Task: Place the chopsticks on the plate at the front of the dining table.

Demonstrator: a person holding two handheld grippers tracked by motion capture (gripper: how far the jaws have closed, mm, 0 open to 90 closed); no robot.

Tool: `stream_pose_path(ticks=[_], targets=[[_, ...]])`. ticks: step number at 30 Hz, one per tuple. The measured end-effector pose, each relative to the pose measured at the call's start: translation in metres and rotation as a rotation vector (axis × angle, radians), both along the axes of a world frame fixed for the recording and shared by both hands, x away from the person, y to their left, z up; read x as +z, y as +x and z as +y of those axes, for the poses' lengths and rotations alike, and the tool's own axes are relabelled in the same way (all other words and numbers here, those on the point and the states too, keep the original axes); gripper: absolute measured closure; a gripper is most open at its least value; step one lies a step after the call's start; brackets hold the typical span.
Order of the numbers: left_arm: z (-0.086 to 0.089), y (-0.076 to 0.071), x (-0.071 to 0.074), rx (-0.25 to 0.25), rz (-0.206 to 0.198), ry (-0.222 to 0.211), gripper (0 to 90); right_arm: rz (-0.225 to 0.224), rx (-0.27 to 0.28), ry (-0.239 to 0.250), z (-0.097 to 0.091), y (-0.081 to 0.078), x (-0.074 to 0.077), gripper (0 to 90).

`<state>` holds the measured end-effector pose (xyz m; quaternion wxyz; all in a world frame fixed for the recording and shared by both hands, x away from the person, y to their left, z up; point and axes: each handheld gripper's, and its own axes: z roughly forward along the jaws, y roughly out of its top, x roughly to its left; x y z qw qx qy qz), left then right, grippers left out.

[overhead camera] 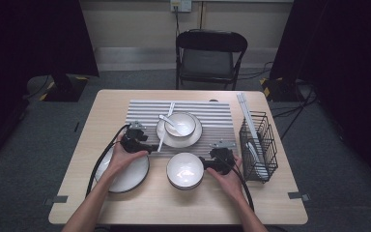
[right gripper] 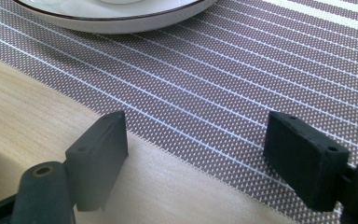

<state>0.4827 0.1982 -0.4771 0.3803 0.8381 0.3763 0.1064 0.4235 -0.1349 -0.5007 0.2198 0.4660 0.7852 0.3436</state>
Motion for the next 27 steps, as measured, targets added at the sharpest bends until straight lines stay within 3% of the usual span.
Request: stream_pose_path(ticks=[4, 8, 10, 14, 27], targets=[[-0.0001, 0.0, 0.001, -0.014, -0.008, 0.015, 29.0, 0.0, 0.0, 0.0, 0.0, 0.0, 0.0, 20.9], [0.0029, 0.0019, 0.0005, -0.004, 0.007, -0.015, 29.8, 0.0, 0.0, 0.0, 0.0, 0.0, 0.0, 21.0], [0.0025, 0.0019, 0.0001, 0.022, 0.006, -0.005, 29.9, 0.0, 0.0, 0.0, 0.0, 0.0, 0.0, 21.0], [-0.0003, 0.0017, -0.002, 0.008, 0.003, 0.021, 30.0, 0.0, 0.0, 0.0, 0.0, 0.0, 0.0, 20.9], [-0.0049, 0.0002, -0.0019, 0.004, -0.002, 0.018, 29.8, 0.0, 0.0, 0.0, 0.0, 0.0, 0.0, 21.0]])
